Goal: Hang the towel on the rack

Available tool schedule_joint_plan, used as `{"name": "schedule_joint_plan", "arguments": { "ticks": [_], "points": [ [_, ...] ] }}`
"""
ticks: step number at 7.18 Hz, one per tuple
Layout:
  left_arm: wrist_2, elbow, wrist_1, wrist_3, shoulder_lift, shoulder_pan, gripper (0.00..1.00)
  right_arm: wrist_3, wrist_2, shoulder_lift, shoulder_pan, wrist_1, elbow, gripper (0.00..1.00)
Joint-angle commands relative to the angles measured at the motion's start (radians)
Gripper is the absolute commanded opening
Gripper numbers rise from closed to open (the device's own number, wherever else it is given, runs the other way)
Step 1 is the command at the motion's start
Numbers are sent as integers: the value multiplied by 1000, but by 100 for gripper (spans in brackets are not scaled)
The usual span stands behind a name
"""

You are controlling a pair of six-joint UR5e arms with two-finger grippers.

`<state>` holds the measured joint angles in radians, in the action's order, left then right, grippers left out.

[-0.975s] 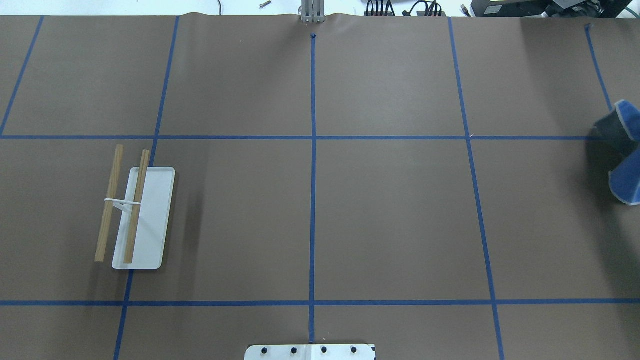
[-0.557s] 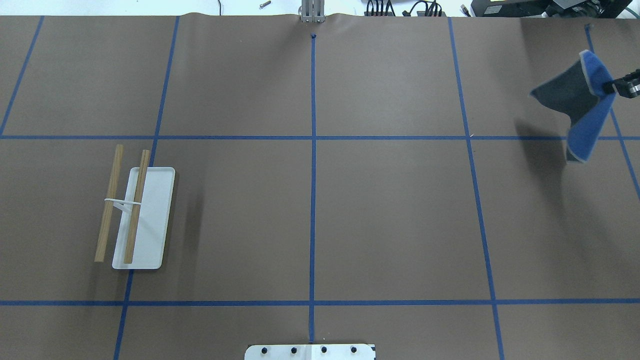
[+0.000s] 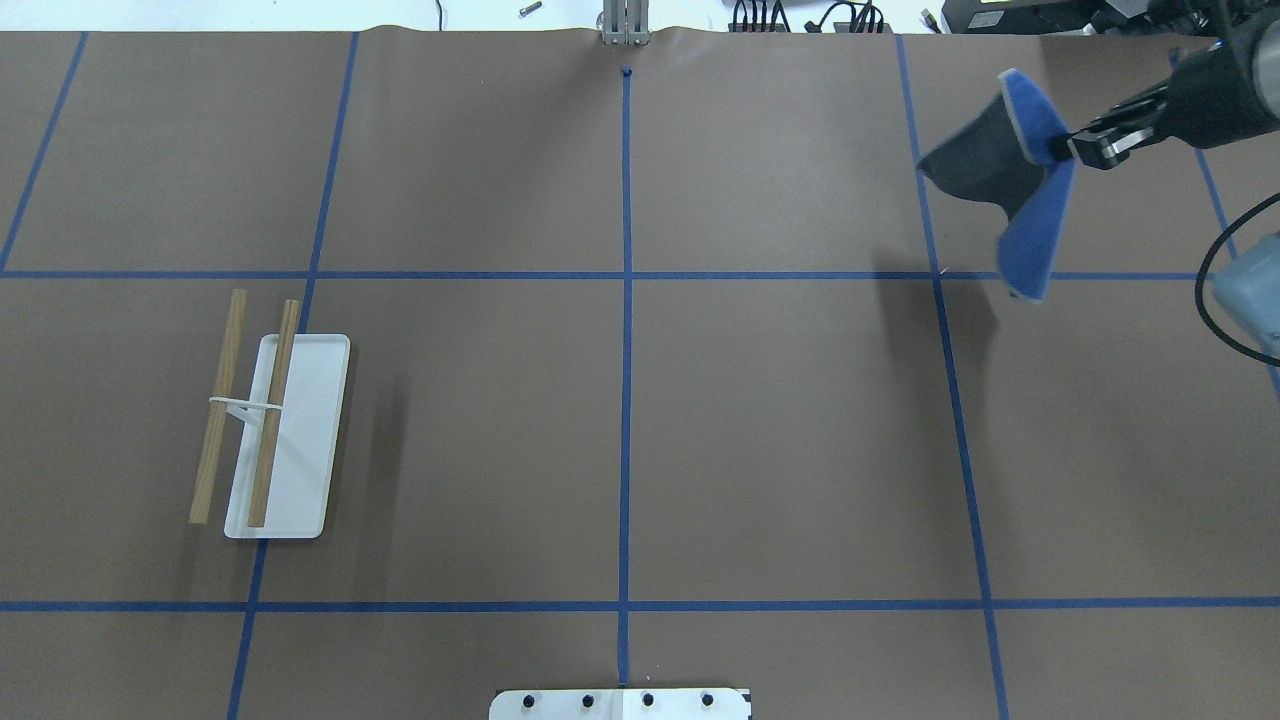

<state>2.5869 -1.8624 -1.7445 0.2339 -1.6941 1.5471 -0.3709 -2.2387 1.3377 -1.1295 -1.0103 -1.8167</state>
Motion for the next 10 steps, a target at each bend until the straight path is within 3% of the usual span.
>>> {"name": "schedule_joint_plan", "arguments": {
  "ticks": [1, 2, 3, 4, 5, 8, 10],
  "points": [
    [42, 2, -187, 373, -31, -95, 98, -201, 212, -87, 194, -42, -64, 0],
    [35, 9, -316, 633, -65, -152, 98, -232, 285, -194, 247, -197, -67, 0],
    [12, 8, -373, 841, -117, -207, 98, -232, 439, -237, 348, -276, -94, 0],
    [-60, 2, -383, 1021, -166, -287, 98, -233, 588, -255, 447, -281, -98, 0],
    [-165, 3, -421, 1174, -206, -385, 98, -234, 678, -296, 515, -310, -93, 0],
    [-384, 40, -431, 1591, -344, -603, 98, -223, 850, -402, 637, -415, -93, 0],
    [-393, 52, -432, 1731, -393, -645, 98, -218, 977, -428, 718, -465, -93, 0]
  ]
}}
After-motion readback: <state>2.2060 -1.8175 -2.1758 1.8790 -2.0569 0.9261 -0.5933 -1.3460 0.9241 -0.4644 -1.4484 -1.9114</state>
